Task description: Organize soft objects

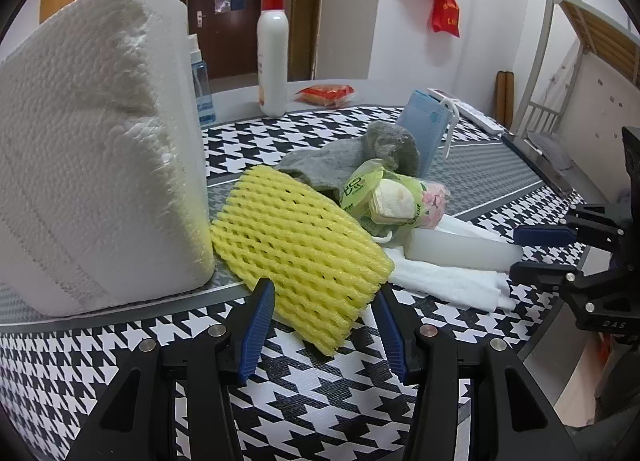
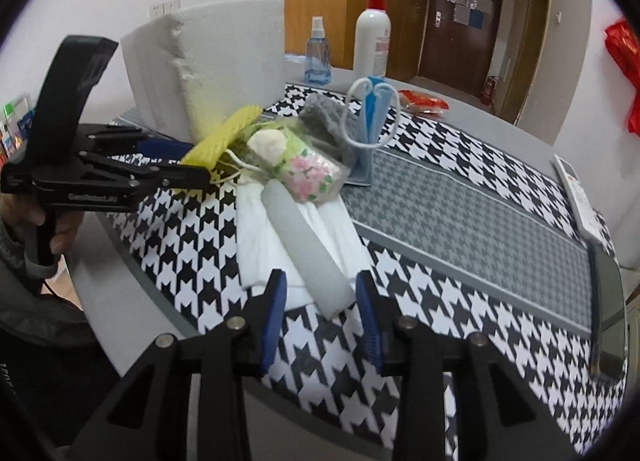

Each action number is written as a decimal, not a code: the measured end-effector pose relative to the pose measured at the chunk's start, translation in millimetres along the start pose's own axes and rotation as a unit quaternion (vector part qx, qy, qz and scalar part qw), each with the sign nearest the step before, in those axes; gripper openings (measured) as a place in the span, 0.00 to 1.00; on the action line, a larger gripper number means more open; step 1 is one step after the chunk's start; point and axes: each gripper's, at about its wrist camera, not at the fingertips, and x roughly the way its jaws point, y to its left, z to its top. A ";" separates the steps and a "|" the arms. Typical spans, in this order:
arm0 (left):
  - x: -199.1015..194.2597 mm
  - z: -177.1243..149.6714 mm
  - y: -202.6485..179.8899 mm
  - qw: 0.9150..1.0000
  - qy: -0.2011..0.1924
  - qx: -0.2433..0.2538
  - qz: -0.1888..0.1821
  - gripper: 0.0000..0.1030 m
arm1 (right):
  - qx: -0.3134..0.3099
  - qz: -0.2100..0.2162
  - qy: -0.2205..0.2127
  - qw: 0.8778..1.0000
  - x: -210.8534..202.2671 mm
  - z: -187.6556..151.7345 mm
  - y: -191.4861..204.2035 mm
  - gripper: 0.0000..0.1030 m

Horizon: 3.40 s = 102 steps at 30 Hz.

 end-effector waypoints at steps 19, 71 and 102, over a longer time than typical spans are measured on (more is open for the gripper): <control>3.3 -0.2 0.6 1.000 0.003 -0.003 0.006 0.52 | -0.057 0.014 0.022 0.998 42.0 26.8 1.6 0.28; -14.8 9.7 -4.1 0.999 -0.030 0.013 0.037 0.13 | 0.008 0.003 -0.030 0.999 3.3 3.7 -15.0 0.62; -11.8 1.2 -1.2 0.999 -0.022 -0.005 0.032 0.68 | 0.045 0.036 -0.028 0.998 -2.5 2.7 -17.1 0.19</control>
